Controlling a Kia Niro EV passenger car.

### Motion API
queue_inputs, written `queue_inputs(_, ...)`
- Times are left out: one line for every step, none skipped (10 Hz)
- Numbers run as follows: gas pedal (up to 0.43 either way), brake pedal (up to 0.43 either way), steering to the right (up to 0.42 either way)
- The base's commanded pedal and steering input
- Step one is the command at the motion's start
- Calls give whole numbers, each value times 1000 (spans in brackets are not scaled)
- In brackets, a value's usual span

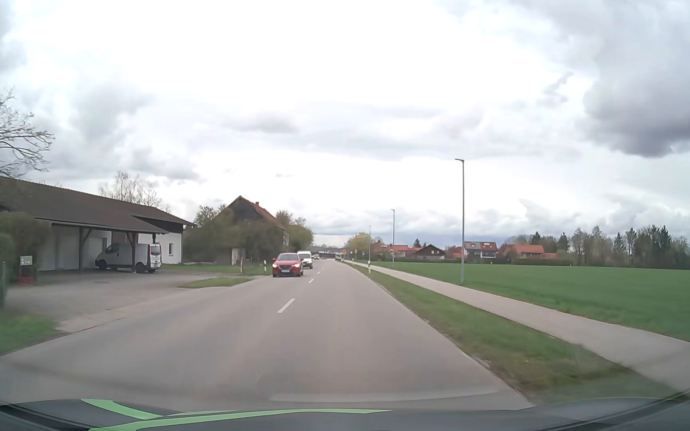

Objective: Follow the waypoints while adhering to traffic rules and regulations

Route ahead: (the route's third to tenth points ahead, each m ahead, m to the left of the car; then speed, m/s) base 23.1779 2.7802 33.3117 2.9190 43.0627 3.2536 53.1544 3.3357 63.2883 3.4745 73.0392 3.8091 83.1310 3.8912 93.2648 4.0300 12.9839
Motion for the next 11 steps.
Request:
queue_inputs(157, 0, -1)
queue_inputs(157, 0, 0)
queue_inputs(157, 0, 0)
queue_inputs(157, 0, 0)
queue_inputs(157, 0, 0)
queue_inputs(150, 0, 0)
queue_inputs(150, 0, 0)
queue_inputs(150, 0, -2)
queue_inputs(150, 0, -3)
queue_inputs(150, 0, -4)
queue_inputs(150, 0, -5)
